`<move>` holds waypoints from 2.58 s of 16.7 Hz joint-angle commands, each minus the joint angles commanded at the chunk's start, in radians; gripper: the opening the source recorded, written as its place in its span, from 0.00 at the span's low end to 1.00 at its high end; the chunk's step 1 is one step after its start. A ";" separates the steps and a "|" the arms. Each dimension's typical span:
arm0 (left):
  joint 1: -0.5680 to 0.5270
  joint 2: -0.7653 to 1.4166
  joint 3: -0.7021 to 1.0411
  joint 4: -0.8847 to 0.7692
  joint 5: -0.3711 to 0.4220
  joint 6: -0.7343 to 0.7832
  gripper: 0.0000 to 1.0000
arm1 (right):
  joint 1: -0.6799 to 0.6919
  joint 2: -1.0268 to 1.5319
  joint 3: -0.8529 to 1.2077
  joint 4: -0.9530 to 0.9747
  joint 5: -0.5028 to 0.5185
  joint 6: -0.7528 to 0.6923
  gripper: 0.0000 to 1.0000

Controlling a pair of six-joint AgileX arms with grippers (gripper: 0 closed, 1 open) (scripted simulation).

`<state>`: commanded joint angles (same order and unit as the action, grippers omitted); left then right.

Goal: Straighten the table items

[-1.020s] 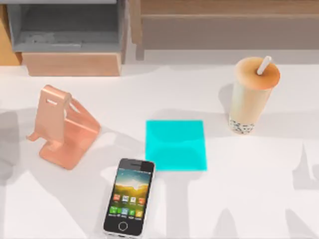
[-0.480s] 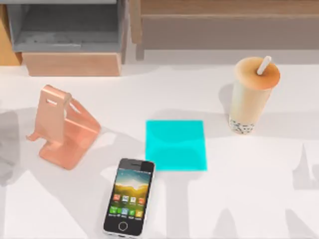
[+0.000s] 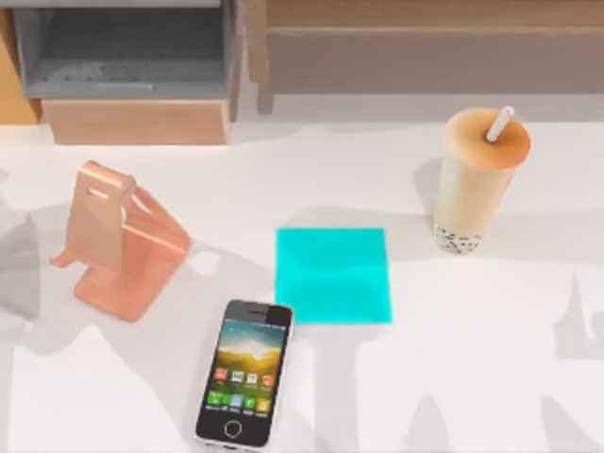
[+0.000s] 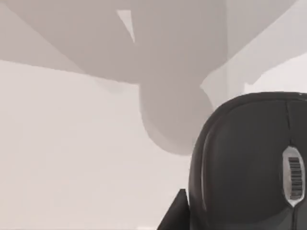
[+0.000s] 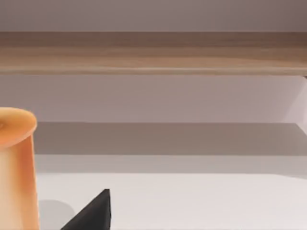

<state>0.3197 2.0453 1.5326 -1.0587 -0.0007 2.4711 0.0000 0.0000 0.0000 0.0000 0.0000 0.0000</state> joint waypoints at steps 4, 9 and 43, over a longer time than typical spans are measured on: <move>-0.001 -0.029 0.069 -0.103 0.000 0.000 0.00 | 0.000 0.000 0.000 0.000 0.000 0.000 1.00; -0.002 -0.054 0.106 -0.156 0.000 -0.007 0.00 | 0.000 0.000 0.000 0.000 0.000 0.000 1.00; -0.946 0.306 0.508 -0.154 0.062 -2.979 0.00 | 0.000 0.000 0.000 0.000 0.000 0.000 1.00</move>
<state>-0.6263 2.3513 2.0408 -1.2128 0.0616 -0.5076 0.0000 0.0000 0.0000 0.0000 0.0000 0.0000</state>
